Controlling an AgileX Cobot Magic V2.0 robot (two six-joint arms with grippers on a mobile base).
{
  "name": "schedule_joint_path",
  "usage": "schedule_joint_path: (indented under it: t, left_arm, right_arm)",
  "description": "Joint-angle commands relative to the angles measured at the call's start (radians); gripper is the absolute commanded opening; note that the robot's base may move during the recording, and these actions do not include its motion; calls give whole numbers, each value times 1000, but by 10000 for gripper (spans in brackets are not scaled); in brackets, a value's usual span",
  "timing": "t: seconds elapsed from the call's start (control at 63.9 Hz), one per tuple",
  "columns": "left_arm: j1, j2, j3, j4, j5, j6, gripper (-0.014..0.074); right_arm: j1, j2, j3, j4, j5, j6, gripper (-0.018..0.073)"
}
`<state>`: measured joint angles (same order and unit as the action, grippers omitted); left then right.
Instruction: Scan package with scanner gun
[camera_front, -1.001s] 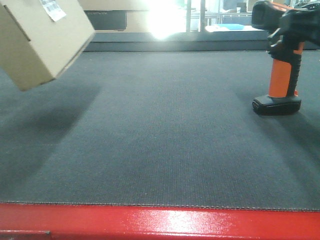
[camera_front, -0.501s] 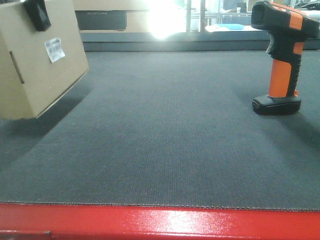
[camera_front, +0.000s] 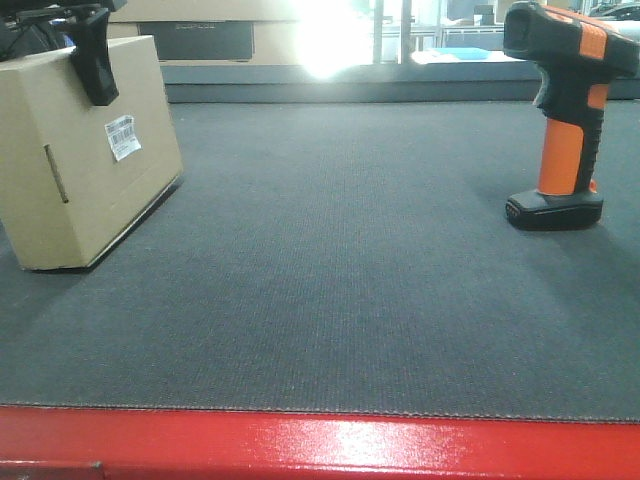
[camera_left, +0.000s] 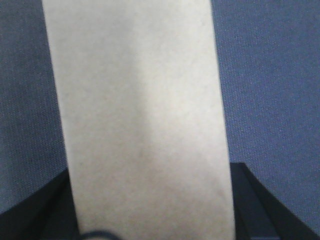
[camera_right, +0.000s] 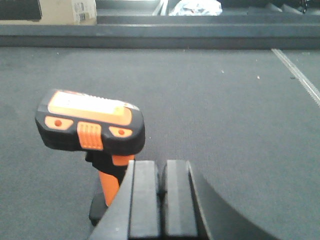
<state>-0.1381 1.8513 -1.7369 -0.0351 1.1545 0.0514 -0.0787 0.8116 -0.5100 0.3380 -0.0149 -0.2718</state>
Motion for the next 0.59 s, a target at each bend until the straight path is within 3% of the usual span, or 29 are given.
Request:
schedule_joint_path:
  t: [0.0, 0.094, 0.172, 0.454, 0.579]
  left_arm:
    - [-3, 2, -10, 0, -17, -10, -109]
    - [-3, 2, -10, 0, -9, -10, -61]
    - [-5, 2, -10, 0, 1, -10, 36]
    - [-5, -5, -10, -5, 8, -10, 610]
    - [-5, -35, -10, -5, 8, -10, 571]
  right_arm:
    - [-8, -9, -17, -14, -2, -11, -153]
    - [-8, -9, -20, -14, -4, -11, -153]
    - [-8, -9, -20, -14, -6, -11, -153]
    - [-8, -9, -20, -14, -6, -11, -153]
    - [-8, -9, -20, -14, -6, -11, -153]
